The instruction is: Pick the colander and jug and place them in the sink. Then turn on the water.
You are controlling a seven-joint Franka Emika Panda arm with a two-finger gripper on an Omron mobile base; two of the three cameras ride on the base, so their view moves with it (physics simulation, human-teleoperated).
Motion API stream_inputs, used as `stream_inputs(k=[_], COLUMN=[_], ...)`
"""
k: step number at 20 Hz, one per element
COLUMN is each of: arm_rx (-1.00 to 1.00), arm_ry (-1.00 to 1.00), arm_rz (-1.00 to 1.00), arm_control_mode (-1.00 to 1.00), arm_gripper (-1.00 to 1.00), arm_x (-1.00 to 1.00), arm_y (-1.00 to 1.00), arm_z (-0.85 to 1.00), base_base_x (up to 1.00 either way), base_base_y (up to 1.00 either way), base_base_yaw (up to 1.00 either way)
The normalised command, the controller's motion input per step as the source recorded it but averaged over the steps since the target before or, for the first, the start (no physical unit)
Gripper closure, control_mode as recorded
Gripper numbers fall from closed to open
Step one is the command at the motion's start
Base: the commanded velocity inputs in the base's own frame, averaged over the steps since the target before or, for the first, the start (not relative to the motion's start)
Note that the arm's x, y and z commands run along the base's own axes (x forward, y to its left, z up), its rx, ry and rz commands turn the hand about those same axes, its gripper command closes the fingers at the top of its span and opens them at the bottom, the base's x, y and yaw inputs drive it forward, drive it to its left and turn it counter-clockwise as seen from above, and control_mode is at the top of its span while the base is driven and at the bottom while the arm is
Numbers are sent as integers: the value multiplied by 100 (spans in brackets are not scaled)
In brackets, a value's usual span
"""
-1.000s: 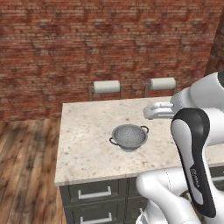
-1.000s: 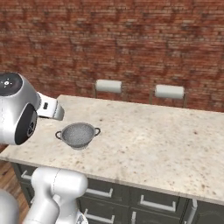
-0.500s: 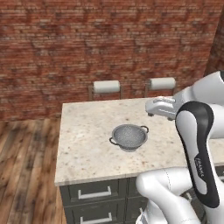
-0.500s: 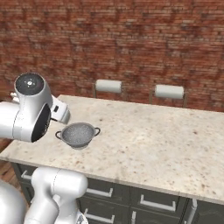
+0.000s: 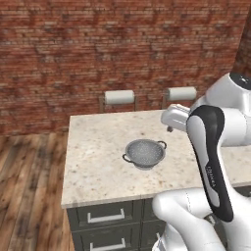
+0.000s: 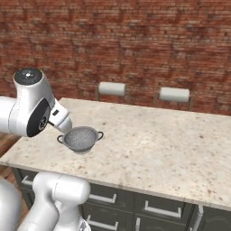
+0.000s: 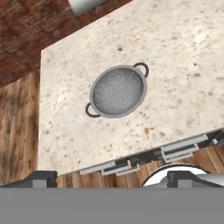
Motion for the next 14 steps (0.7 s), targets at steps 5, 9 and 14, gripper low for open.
stream_inputs(k=[5,9,14], arm_rx=[10,12,9], arm_ry=[7,0,2], arm_rz=[-5,0,0], arm_control_mode=[-100,-100,-100], arm_gripper=[-100,-100,-100], arm_x=[0,0,4], arm_y=[-31,-37,-37], arm_z=[-35,-33,-44], base_base_x=[0,0,0], base_base_y=[0,0,0], base_base_yaw=[0,0,0])
